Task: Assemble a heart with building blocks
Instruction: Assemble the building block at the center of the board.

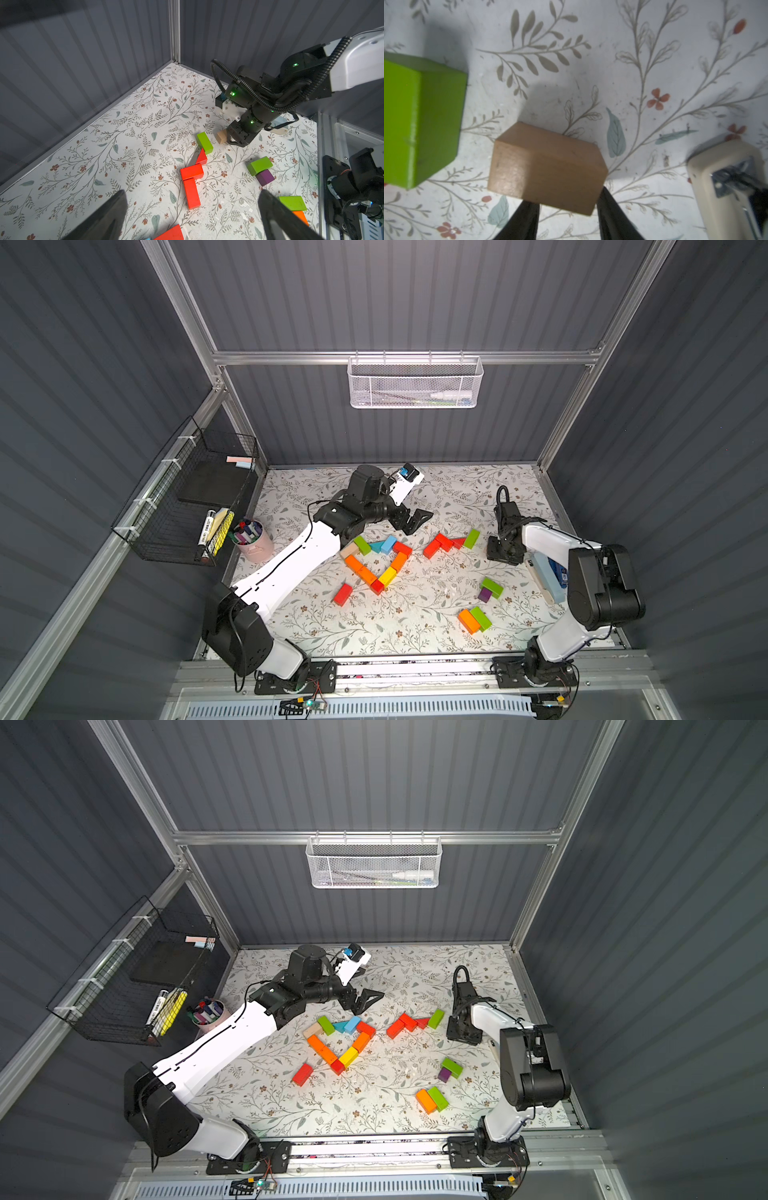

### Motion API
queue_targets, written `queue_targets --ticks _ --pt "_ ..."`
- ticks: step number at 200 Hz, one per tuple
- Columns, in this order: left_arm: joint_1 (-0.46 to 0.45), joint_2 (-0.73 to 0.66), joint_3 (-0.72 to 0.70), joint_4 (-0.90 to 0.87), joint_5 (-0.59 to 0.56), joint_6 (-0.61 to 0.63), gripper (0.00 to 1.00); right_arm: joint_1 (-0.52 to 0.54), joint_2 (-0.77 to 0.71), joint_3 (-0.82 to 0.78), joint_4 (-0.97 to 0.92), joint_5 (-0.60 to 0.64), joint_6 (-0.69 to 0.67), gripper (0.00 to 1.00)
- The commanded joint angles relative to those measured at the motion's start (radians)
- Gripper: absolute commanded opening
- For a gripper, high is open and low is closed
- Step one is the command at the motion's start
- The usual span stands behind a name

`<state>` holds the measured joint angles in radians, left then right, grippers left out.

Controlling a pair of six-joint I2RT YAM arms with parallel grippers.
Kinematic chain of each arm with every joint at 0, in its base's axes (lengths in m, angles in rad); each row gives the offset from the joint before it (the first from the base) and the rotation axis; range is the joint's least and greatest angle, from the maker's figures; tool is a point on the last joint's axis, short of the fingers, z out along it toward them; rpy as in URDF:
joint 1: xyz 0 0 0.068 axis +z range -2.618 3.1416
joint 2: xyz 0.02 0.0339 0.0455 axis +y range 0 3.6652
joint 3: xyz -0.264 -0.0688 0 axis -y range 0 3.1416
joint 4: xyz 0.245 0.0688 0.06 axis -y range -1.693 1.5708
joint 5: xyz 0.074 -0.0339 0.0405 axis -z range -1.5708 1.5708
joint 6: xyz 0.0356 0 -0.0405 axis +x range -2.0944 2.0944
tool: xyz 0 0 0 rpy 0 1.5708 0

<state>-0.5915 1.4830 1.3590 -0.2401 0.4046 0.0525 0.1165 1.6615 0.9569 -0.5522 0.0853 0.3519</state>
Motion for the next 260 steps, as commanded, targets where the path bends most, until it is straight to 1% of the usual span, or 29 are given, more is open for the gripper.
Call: queue_targets --ticks 1,125,159,260 --pt "0.006 0.009 0.004 -0.010 0.014 -0.011 0.99 -0.001 0.015 0.024 0.009 -0.024 -0.026 0.50" --pt "0.009 0.017 0.008 -0.013 0.023 -0.011 0.99 -0.001 0.072 0.093 0.015 -0.048 -0.047 0.49" --pt "0.009 0.017 0.007 -0.013 0.028 -0.010 0.99 -0.001 0.082 0.109 0.016 -0.074 -0.041 0.49" --pt "0.010 0.013 0.008 -0.013 0.029 -0.011 0.99 -0.001 0.094 0.118 0.029 -0.102 -0.034 0.46"
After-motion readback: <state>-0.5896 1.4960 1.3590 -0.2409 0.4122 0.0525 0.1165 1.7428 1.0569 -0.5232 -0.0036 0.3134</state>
